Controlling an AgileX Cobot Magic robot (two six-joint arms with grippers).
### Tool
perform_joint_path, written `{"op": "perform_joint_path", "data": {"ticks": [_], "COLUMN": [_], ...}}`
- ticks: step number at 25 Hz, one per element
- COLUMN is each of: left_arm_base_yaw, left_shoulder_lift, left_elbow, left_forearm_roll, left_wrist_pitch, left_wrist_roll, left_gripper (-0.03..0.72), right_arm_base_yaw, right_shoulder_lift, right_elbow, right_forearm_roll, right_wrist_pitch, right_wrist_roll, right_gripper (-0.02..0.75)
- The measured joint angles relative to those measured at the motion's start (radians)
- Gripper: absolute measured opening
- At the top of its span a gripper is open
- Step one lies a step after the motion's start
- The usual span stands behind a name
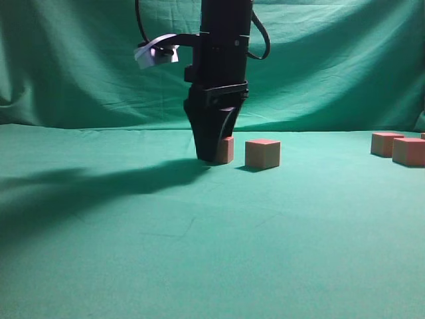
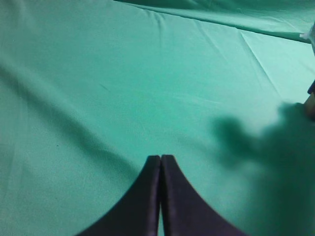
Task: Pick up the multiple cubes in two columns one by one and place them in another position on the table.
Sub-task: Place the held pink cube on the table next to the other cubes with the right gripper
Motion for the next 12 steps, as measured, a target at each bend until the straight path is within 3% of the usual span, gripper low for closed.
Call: {"op": "perform_joint_path", "data": {"ticks": [4,11,12], "left_arm_base_yaw": [0.000,0.000,0.000], "left_shoulder_lift": [0.000,0.000,0.000], "left_elbow": [0.000,0.000,0.000], "left_forearm_roll": [0.000,0.000,0.000], "left_wrist_pitch": [0.000,0.000,0.000], "left_wrist_roll": [0.000,0.000,0.000], "left_gripper": [0.000,0.000,0.000], "right_arm_base_yaw": [0.000,0.000,0.000], "right_shoulder_lift": [0.000,-0.060,-0.074], "right_elbow": [0.000,-0.020,-0.035], "right_forearm_roll": [-0.003,-0.073,-0.077], "right_wrist_pitch": [0.000,0.068,0.094], "right_wrist_roll": [0.040,0.143,0.159], "right_gripper": [0.636,0.636,0.675]}}
